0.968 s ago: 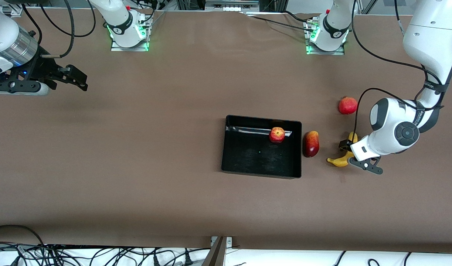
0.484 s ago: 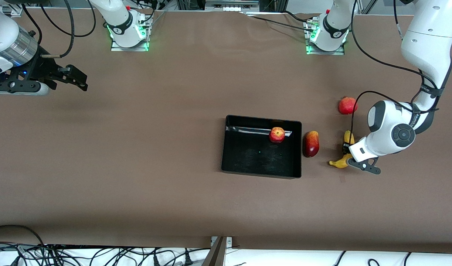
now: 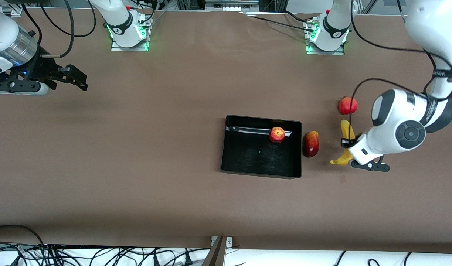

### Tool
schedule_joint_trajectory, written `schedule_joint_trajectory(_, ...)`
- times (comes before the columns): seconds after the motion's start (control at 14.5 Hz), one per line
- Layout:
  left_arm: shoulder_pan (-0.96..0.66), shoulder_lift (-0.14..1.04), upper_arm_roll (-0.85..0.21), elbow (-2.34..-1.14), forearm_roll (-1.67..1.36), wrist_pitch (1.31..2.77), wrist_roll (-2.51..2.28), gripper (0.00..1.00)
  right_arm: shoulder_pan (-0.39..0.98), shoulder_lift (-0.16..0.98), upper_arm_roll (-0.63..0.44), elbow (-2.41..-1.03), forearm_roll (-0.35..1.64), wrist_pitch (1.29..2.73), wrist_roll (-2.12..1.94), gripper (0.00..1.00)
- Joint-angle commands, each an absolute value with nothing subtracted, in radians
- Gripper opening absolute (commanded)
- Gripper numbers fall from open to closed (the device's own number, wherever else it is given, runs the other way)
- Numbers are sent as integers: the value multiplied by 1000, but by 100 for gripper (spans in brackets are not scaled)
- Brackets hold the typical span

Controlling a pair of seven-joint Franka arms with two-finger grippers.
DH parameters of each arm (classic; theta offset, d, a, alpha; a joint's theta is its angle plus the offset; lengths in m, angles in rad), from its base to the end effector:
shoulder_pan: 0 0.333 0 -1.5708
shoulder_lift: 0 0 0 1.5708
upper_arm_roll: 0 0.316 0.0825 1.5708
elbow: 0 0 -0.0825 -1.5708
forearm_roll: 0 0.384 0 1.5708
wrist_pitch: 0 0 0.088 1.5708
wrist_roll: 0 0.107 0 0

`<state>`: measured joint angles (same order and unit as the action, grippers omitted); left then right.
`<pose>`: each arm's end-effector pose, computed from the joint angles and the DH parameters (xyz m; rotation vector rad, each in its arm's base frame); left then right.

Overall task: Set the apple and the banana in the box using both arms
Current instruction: 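Lift the banana with the left gripper and place it in the box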

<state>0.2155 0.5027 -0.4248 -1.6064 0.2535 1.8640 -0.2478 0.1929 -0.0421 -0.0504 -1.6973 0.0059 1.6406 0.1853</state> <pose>0.6521 -0.0846 0.3422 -3.0544 0.0494 0.2806 0.5396 0.0775 0.5937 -3.1353 0.0677 0.0247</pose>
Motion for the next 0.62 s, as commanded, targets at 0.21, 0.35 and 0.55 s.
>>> schedule_joint_trajectory(0.21,-101,642,-422,-1399,244,1866,-759,6,184,-43,-43,-1683,23,1634,193,100)
schedule_joint_trajectory(0.35,-139,698,-422,-1378,244,1971,-782,12,184,-41,-43,-1683,23,1634,193,100)
schedule_joint_trajectory(0.55,-189,762,-419,-1390,247,2080,-795,12,184,-43,-43,-1683,23,1634,193,100)
